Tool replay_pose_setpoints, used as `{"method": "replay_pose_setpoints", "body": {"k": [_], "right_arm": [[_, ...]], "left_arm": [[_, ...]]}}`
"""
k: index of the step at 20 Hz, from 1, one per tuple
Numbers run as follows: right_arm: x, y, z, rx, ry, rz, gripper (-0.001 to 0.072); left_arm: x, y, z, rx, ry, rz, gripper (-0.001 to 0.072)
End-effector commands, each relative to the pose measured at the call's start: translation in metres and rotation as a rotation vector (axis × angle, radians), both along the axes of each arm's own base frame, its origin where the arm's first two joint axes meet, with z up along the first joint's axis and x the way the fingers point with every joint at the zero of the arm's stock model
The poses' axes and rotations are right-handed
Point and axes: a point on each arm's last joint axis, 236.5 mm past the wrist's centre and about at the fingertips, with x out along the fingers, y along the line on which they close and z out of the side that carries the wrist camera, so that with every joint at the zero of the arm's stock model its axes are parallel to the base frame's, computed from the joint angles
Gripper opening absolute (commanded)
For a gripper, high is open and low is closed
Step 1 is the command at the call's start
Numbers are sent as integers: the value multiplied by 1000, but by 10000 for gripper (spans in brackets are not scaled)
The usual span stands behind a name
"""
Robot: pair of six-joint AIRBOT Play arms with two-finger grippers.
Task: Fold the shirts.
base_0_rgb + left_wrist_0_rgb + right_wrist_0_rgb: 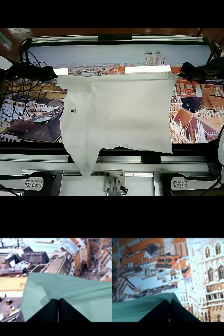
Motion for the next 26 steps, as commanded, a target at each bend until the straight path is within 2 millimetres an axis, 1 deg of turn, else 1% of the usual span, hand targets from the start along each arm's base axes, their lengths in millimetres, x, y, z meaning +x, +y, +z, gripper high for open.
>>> {"method": "replay_pose_setpoints", "body": {"k": [1,2,3,4,5,6,7,8,9,10,11,12,13,14,15,16,17,19,20,21,22,24,26], "right_arm": [[20,-11,-2,-2,-63,-56,63],[14,-7,-11,21,-18,-51,63],[6,-1,-22,50,40,-44,78],[-1,5,-27,66,77,-27,271],[-9,12,-26,87,104,0,579],[-18,18,-20,78,116,48,600],[-30,17,-9,25,128,97,600],[-46,8,0,-58,154,127,600],[-68,-10,7,-167,203,129,599],[-92,-31,12,-267,269,115,585],[-116,-50,19,-329,334,94,449],[-138,-61,24,-329,382,73,426],[-153,-63,27,-282,396,54,427],[-163,-61,28,-213,391,37,434],[-175,-58,26,-139,391,21,446],[-188,-56,22,-81,400,7,447],[-199,-55,16,-47,411,-10,463],[-219,-48,0,-18,450,-20,463],[-227,-43,-6,-6,465,-13,463],[-230,-37,-11,7,472,-7,463],[-232,-32,-14,27,476,-1,463],[-234,-28,-16,43,481,5,463],[-234,-27,-15,49,485,9,463]], "left_arm": [[27,-19,-4,-166,-27,63,32],[24,-25,-12,-187,12,66,32],[18,-34,-21,-204,62,56,36],[8,-42,-29,-223,126,42,140],[-5,-48,-34,-233,186,17,441],[-23,-49,-36,-229,253,-28,681],[-43,-42,-36,-208,327,-75,676],[-66,-30,-35,-177,414,-109,666],[-92,-11,-34,-149,524,-112,633],[-125,2,-29,-142,642,-143,485],[-155,14,-26,-132,740,-177,365],[-168,25,-26,-125,769,-130,370],[-181,29,-25,-128,771,-110,387],[-193,30,-30,-129,760,-93,431],[-209,31,-40,-124,756,-81,518],[-226,33,-54,-122,772,-67,551],[-241,32,-68,-140,801,-39,550],[-276,27,-101,-183,885,-38,550],[-293,22,-116,-202,928,-58,550],[-304,18,-128,-212,948,-70,550],[-308,16,-139,-213,948,-67,549],[-308,17,-152,-203,925,-53,549],[-304,18,-154,-186,887,-88,549]]}}
